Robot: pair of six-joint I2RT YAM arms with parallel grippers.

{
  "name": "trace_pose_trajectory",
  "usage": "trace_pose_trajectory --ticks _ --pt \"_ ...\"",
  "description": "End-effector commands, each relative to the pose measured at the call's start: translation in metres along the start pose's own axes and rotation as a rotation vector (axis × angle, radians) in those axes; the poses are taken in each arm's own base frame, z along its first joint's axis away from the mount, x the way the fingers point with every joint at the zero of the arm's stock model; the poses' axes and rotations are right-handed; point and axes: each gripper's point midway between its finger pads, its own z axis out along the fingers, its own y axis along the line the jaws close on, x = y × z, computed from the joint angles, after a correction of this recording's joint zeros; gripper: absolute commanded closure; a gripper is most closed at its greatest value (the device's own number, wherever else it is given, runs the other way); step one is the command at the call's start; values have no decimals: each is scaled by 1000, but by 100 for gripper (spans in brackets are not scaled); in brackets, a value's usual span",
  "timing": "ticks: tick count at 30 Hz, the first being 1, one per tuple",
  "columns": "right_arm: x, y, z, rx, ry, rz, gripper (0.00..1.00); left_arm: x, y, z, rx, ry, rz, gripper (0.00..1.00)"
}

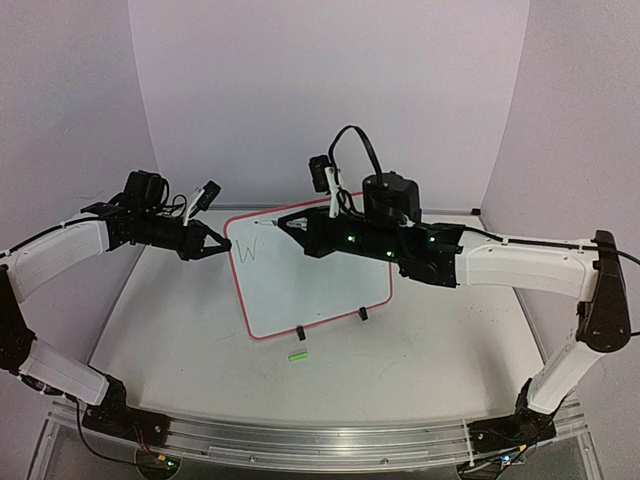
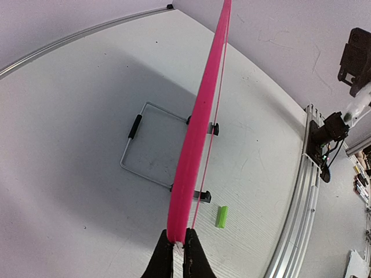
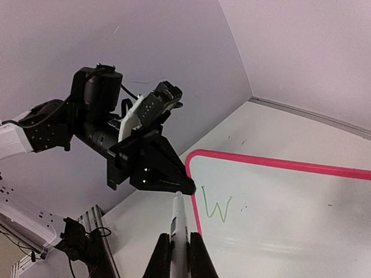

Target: Write a sentence on the whiteboard

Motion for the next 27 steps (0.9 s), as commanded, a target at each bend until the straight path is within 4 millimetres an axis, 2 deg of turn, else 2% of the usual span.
trace_pose_trajectory --ticks 1,16,27 --pt "19 -7 4 -5 44 -1 100 0 -3 -1 -24 9 51 100" --pt "43 -43 21 75 87 49 100 2 -3 1 -26 19 51 100" --pt "46 -52 31 77 99 67 100 4 -2 4 -22 27 48 100"
